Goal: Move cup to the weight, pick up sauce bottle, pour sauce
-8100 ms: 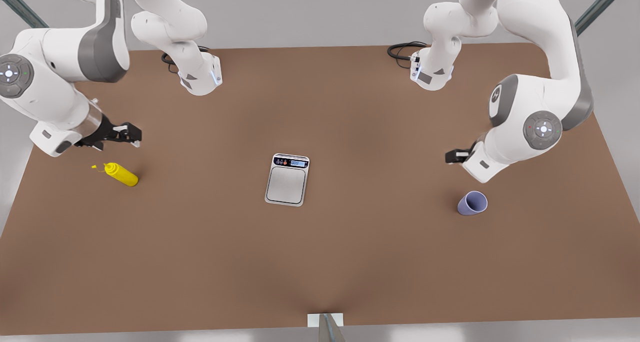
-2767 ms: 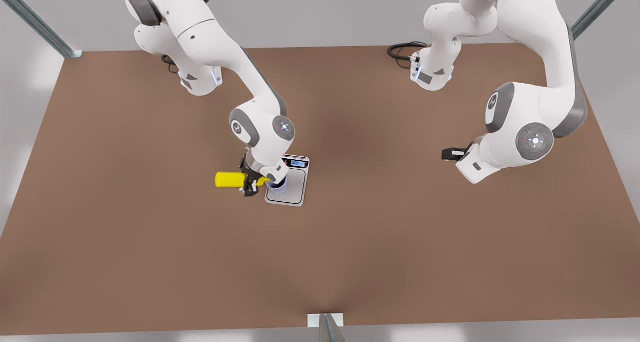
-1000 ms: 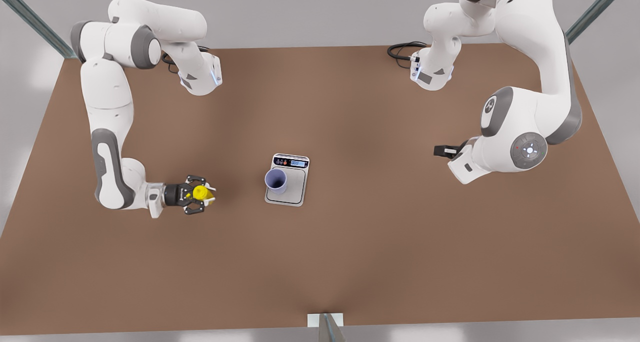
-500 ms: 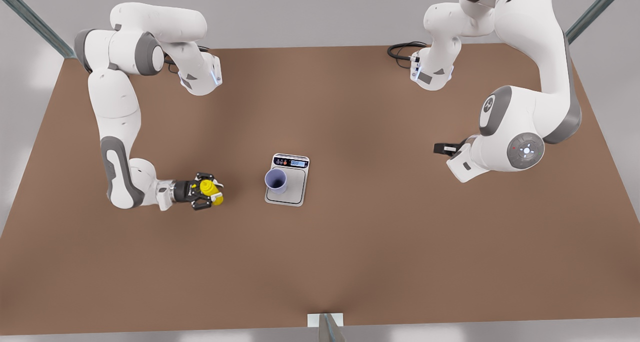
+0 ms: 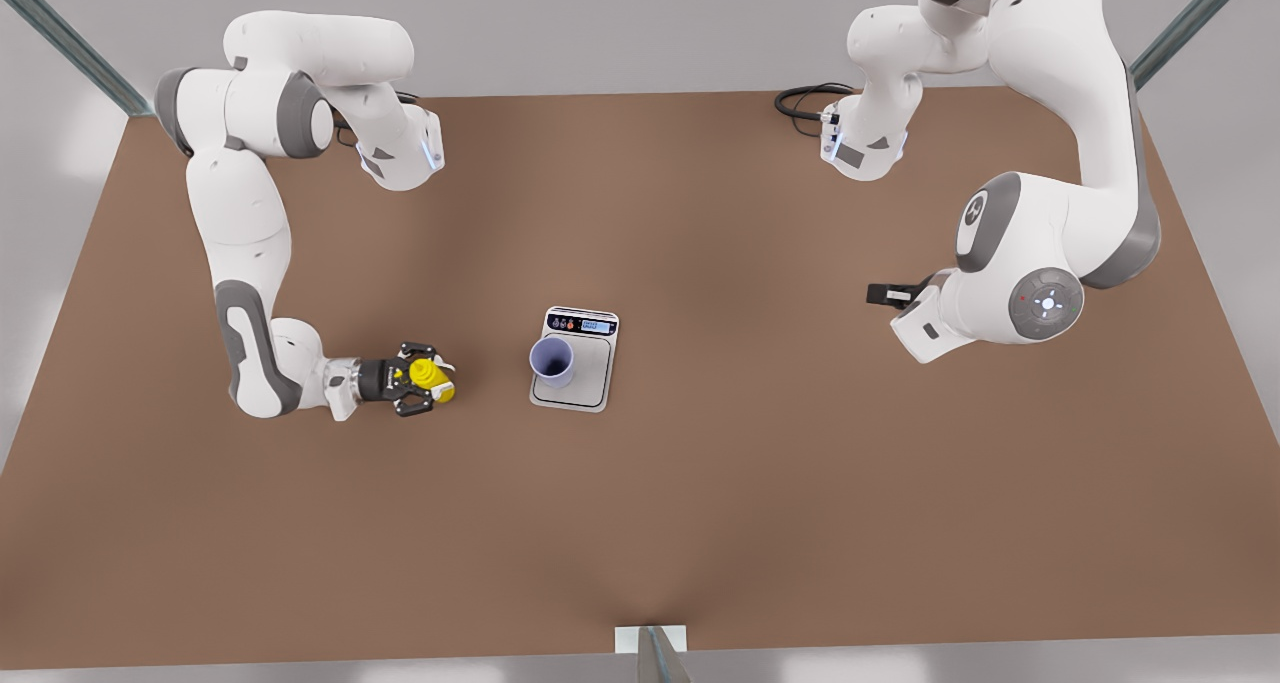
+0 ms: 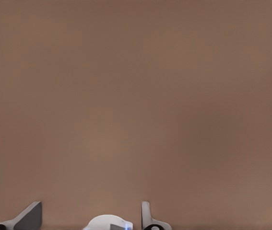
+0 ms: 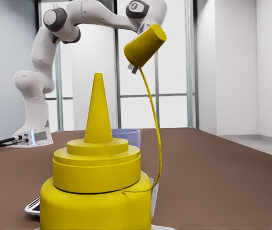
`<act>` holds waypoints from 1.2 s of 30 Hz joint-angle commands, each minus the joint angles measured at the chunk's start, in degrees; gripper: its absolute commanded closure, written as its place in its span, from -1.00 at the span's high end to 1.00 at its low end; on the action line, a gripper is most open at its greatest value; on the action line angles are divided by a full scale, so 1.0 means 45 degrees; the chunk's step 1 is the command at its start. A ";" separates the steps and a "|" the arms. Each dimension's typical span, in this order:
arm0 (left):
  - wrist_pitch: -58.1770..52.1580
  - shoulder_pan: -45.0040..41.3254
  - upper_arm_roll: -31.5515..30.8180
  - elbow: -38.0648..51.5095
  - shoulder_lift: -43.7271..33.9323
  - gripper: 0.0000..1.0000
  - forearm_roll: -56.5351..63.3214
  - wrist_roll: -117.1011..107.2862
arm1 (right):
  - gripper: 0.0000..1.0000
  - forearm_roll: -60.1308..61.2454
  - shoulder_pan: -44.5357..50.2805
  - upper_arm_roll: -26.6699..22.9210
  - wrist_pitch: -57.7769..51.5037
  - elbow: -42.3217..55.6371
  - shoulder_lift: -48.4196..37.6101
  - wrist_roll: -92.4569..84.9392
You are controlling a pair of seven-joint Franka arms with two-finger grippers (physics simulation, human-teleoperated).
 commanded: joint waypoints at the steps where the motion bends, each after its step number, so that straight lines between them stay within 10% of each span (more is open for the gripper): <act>1: -0.0026 0.0000 -0.0004 0.0005 -0.0015 1.00 0.0009 -0.0018 | -0.16 0.0027 0.0020 0.0002 0.0025 0.0002 0.0005 0.1237; 3: -0.0026 0.0000 -0.0004 0.0025 -0.0034 1.00 0.0009 -0.0038 | -0.11 0.0027 0.0020 0.0002 0.0005 -0.0037 -0.0015 0.1237; 4: -0.0026 -0.0019 -0.0004 0.0025 -0.0034 1.00 0.0009 -0.0038 | 1.00 0.0027 0.0020 0.0002 0.0005 -0.0096 -0.0015 0.1237; 36: -0.0045 -0.0273 -0.0043 0.0083 -0.0034 1.00 -0.0010 -0.0565 | 1.00 -0.0363 -0.0566 -0.0057 -0.0327 -0.0213 -0.0112 0.0671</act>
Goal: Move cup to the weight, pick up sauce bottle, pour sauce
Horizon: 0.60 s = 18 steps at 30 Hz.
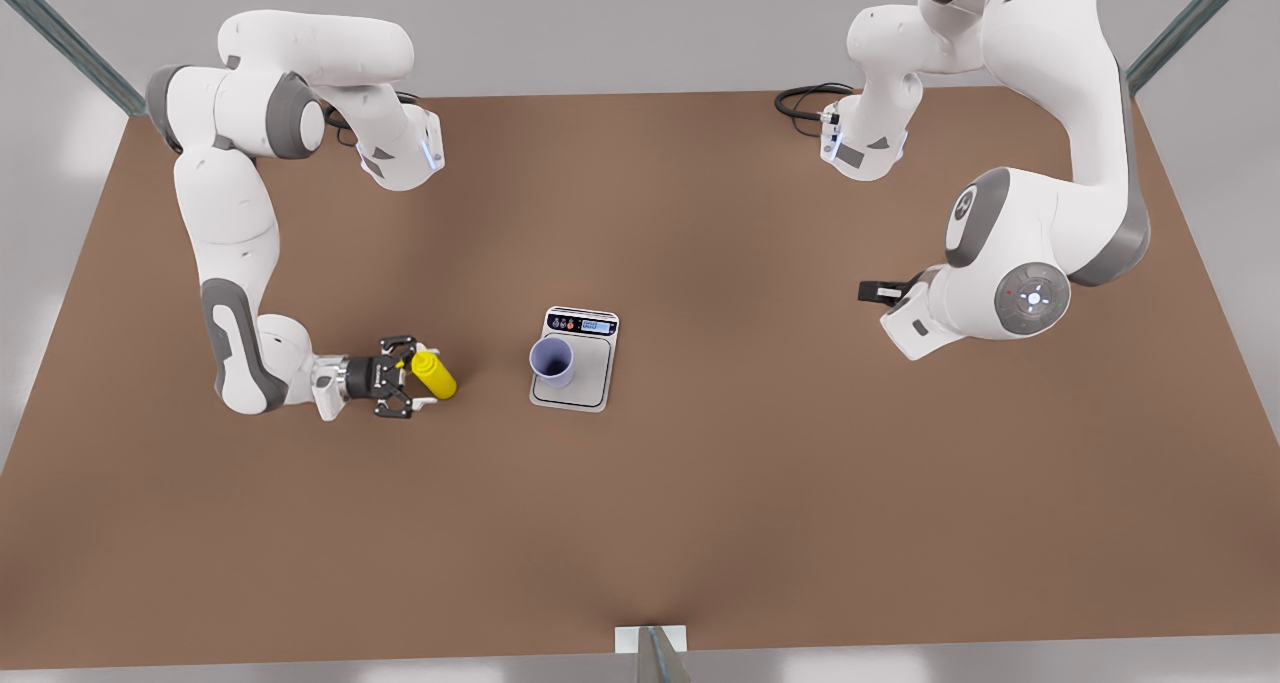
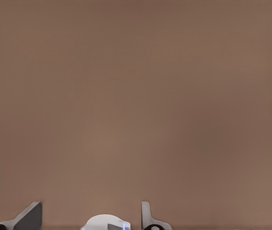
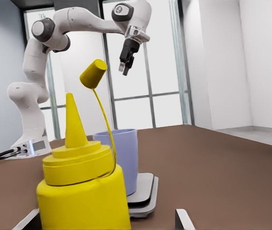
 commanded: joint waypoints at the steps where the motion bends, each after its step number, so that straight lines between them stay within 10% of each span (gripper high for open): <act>1: 0.0005 -0.0007 -0.0011 0.0005 -0.0014 1.00 0.0006 -0.0273 | 1.00 -0.0161 -0.0008 -0.0011 -0.0161 -0.0010 -0.0040 -0.0253; 16: -0.0053 -0.0046 -0.0011 0.0005 -0.0053 1.00 -0.0013 -0.0507 | 1.00 -0.2914 -0.1903 -0.0167 -0.0943 -0.0030 -0.0567 -0.0351; 18: -0.0034 -0.0046 -0.0011 0.0005 -0.0033 1.00 -0.0013 -0.0507 | 1.00 -0.5665 -0.1883 -0.1475 -0.0767 0.0497 -0.1523 0.2710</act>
